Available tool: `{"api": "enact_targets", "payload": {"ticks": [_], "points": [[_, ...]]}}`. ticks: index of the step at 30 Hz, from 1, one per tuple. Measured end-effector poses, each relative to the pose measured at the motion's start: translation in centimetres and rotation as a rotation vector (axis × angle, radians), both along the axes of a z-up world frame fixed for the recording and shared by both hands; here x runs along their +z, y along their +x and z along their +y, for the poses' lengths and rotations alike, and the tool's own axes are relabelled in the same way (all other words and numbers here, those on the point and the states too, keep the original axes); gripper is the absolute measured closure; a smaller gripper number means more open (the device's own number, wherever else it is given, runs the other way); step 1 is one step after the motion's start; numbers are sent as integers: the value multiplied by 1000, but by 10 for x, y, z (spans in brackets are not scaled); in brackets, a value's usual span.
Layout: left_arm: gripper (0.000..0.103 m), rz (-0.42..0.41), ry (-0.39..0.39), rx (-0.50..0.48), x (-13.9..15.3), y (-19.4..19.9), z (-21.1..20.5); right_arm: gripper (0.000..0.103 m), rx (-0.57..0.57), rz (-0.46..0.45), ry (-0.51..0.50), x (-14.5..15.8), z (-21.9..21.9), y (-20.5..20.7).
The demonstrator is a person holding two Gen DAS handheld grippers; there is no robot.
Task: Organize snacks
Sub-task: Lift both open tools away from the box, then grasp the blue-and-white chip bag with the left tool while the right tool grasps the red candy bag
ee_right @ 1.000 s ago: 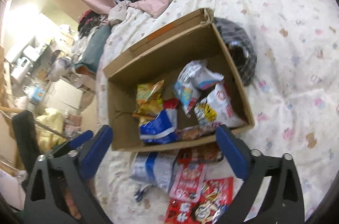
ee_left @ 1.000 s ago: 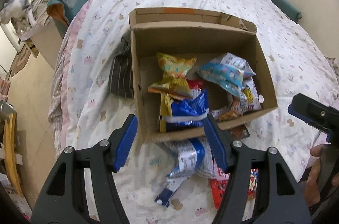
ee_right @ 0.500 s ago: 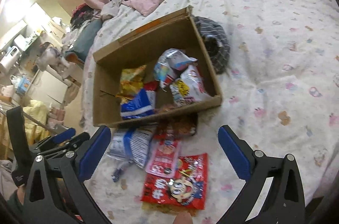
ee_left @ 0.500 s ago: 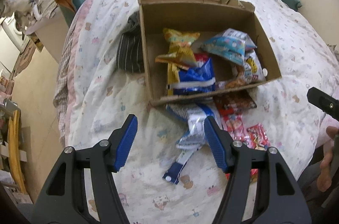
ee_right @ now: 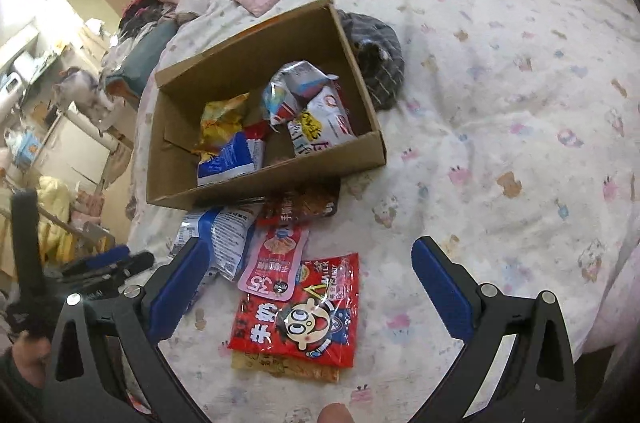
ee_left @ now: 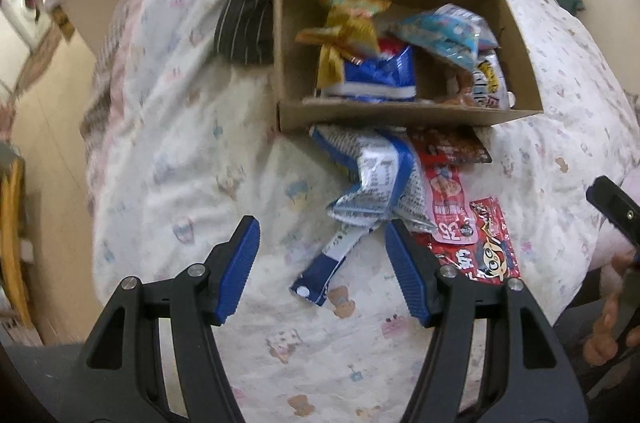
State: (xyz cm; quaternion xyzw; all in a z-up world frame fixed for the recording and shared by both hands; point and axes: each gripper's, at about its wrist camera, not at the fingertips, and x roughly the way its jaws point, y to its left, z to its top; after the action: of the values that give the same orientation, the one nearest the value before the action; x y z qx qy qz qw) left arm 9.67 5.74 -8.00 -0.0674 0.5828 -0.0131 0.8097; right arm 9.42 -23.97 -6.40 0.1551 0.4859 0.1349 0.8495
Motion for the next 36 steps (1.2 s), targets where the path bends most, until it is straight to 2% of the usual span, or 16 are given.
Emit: {"api": "enact_targets", "payload": {"ticks": [4,8,12,18,19,21,22,23,24,27,32,36], "points": [[41,17,12,62,-5,3,16,0,-28,30,25,-4,-8,3],[41,66,-61,96,-18,7,29,0,-58,80,24,-13,-12,7],[41,205,-2,-33,-57,12,4,0,-72,126,32,-22,-11,13],[42,225,45,-153,-76,16,-27,0,-36,137,49,-26,-3,18],[45,229,49,-153,-78,17,-28,0,-34,138,50,-26,-3,18],[64,243,46,-147,-81,19,-30,0,-32,141,53,-27,-2,19],[67,244,54,-142,-81,20,-30,0,-31,144,53,-27,-3,19],[78,242,62,-137,-81,21,-30,0,-30,149,52,-28,-3,19],[83,242,76,-132,-81,23,-30,0,-29,157,52,-30,-3,19],[90,242,71,-115,-80,23,-24,0,-23,192,47,-38,-5,20],[90,237,32,-133,-67,11,-24,0,47,327,1,-62,6,18],[90,214,-25,-131,-46,-3,-22,0,75,421,83,-78,7,14]]}}
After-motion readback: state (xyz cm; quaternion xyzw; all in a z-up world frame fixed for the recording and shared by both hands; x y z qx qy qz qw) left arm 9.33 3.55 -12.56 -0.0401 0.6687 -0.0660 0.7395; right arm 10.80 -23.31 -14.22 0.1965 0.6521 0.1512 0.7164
